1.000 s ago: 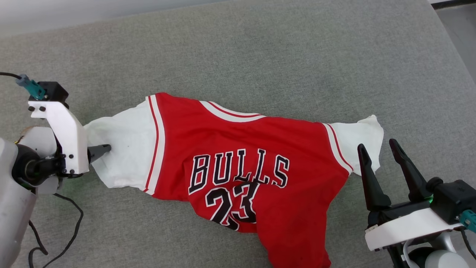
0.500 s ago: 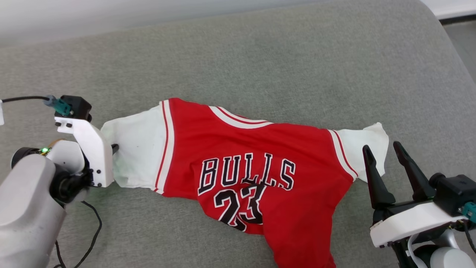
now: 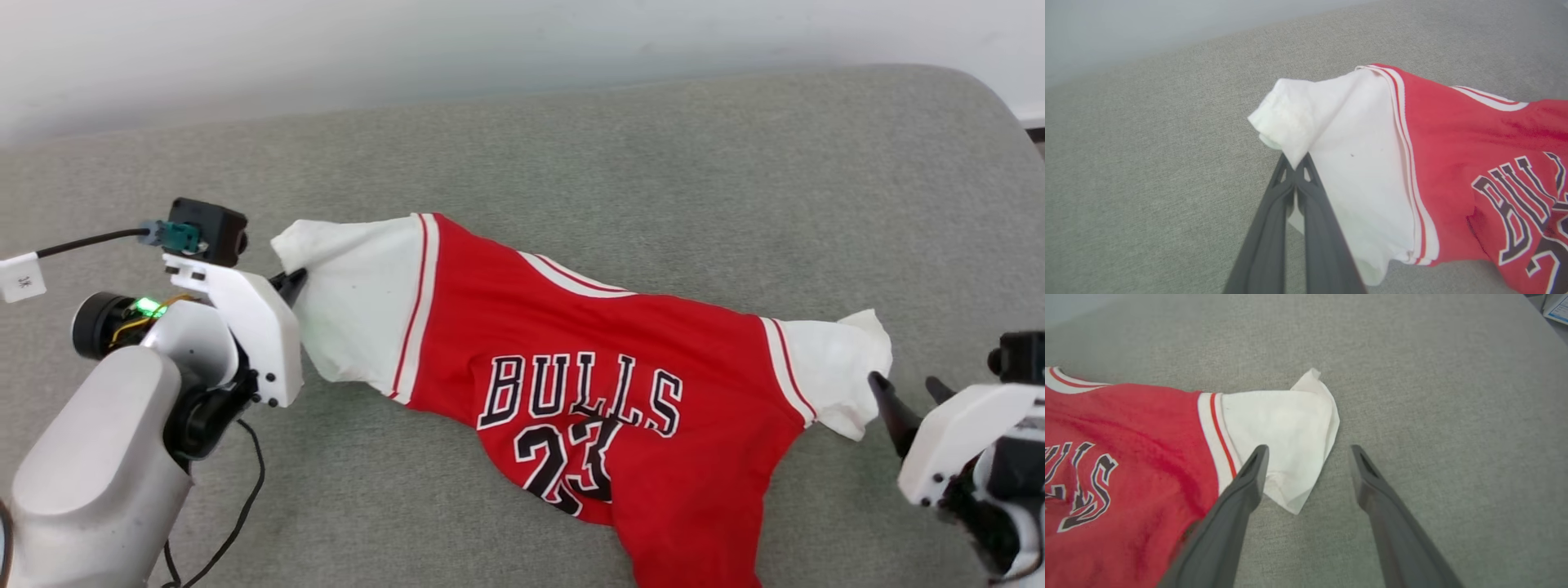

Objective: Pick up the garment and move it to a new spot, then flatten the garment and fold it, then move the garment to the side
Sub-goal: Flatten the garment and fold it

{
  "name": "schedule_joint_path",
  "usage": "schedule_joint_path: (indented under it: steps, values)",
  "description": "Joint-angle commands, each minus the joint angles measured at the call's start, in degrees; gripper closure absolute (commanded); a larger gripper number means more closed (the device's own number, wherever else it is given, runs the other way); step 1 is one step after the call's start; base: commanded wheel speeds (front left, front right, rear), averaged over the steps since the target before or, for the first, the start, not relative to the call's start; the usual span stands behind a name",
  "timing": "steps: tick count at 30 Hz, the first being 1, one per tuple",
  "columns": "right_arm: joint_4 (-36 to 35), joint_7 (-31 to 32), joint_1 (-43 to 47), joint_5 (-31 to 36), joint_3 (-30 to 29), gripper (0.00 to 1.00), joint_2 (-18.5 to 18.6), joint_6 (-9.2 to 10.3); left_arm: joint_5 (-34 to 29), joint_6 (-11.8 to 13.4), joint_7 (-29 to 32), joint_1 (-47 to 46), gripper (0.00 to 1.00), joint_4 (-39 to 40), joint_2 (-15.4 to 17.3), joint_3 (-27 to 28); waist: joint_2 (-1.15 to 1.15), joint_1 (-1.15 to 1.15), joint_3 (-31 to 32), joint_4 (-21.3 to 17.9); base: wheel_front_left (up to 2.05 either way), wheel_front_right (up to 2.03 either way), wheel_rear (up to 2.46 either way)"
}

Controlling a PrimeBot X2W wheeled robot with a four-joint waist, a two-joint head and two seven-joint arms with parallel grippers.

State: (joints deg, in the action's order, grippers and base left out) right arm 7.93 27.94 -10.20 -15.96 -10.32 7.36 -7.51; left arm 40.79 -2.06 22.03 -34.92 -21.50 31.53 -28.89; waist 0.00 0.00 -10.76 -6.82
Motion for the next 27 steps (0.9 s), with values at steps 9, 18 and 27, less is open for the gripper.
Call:
schedule_joint_path:
  steps: [9, 18, 27]
  values:
    - [8.42, 13.65, -11.03, -0.63, -2.82, 0.00, 3.47, 0.03, -1.37, 0.65, -0.74, -0.80, 1.00, 7.08, -0.35, -0.77, 0.00, 0.00, -3.01, 3.51, 0.00, 0.00, 0.00]
    - [17.67, 16.80, -19.10, 1.99, -5.39, 0.00, 4.58, 0.04, -2.24, 0.28, -0.80, -3.48, 1.00, 10.82, -0.52, -1.33, 0.00, 0.00, -7.83, 6.14, 0.00, 0.00, 0.00]
    - [26.78, 18.62, -19.31, 0.62, -3.61, 1.00, 2.51, 0.03, -1.93, 0.31, -1.19, -3.29, 1.00, 10.77, -0.04, -1.56, 0.00, 0.00, -8.24, 6.58, 0.00, 0.00, 0.00]
